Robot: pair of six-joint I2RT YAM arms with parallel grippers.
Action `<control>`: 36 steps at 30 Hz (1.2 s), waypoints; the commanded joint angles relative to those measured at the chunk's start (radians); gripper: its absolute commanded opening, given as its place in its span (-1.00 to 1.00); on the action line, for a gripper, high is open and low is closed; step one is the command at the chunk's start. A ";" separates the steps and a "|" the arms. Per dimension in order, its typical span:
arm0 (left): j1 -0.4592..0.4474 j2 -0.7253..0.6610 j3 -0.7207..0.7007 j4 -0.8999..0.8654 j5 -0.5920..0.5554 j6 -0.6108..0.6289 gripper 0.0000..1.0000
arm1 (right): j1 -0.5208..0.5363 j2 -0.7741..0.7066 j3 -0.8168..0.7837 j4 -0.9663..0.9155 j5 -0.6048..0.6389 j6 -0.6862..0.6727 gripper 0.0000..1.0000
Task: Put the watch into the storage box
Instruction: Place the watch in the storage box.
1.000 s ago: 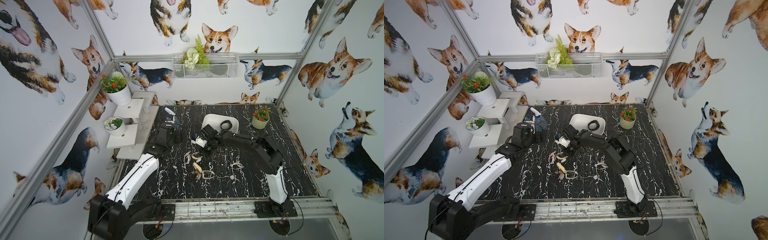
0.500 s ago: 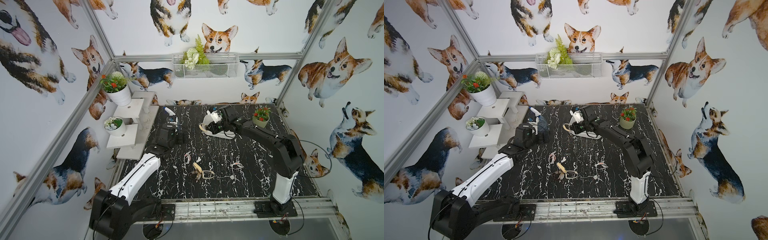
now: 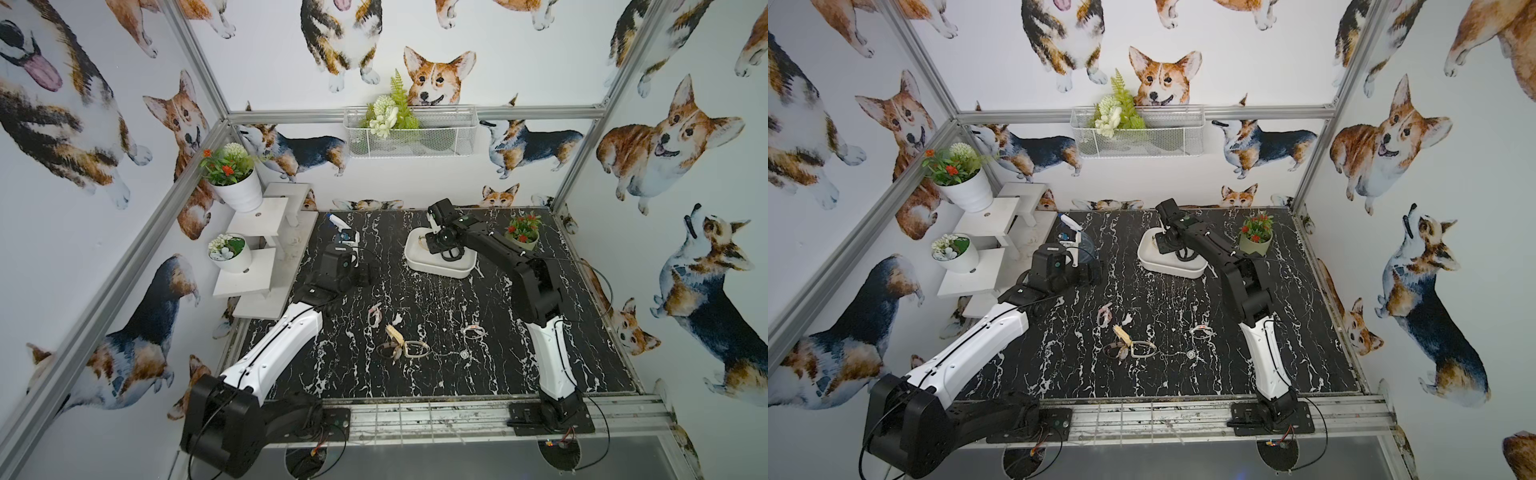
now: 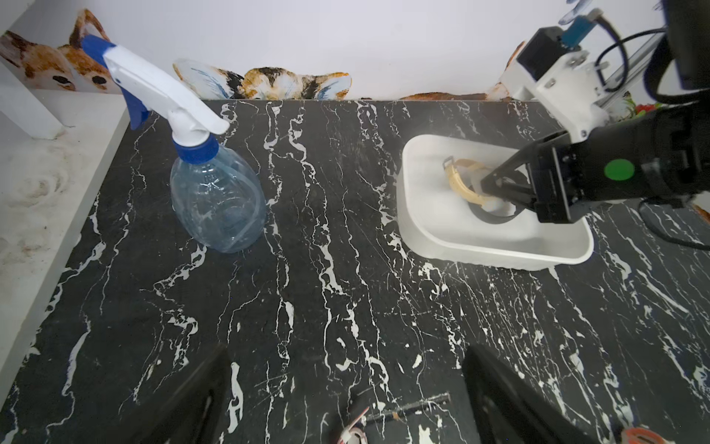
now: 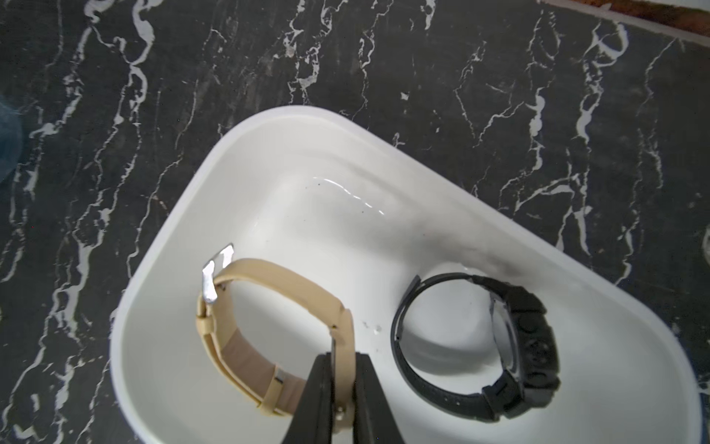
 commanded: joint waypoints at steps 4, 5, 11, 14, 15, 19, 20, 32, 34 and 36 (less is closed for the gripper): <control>0.001 0.002 0.009 0.000 0.016 0.007 1.00 | -0.005 0.121 0.179 -0.140 0.098 -0.067 -1.00; 0.001 0.001 0.008 0.002 0.017 0.005 1.00 | -0.005 0.141 0.202 -0.149 0.104 -0.072 -1.00; 0.001 0.007 0.009 0.003 0.018 0.006 1.00 | -0.006 0.227 0.295 -0.184 0.104 -0.075 -1.00; 0.000 0.006 0.009 0.003 0.015 0.007 1.00 | -0.006 0.250 0.301 -0.184 0.101 -0.074 -0.99; 0.001 0.006 0.009 0.003 0.017 0.007 1.00 | -0.006 0.254 0.300 -0.182 0.101 -0.076 -0.98; 0.001 0.006 0.008 0.003 0.015 0.008 1.00 | -0.006 0.267 0.296 -0.179 0.105 -0.082 -0.87; 0.001 0.007 0.009 0.003 0.015 0.008 1.00 | -0.006 0.269 0.294 -0.179 0.105 -0.084 -0.85; 0.001 0.013 0.027 -0.016 0.011 -0.010 1.00 | -0.006 0.209 0.233 -0.133 0.090 -0.103 -0.18; 0.001 0.011 0.031 -0.020 0.010 -0.011 1.00 | -0.006 0.191 0.221 -0.121 0.084 -0.103 -0.09; 0.001 0.011 0.035 -0.025 0.008 -0.015 1.00 | -0.005 0.153 0.183 -0.086 0.075 -0.100 -0.07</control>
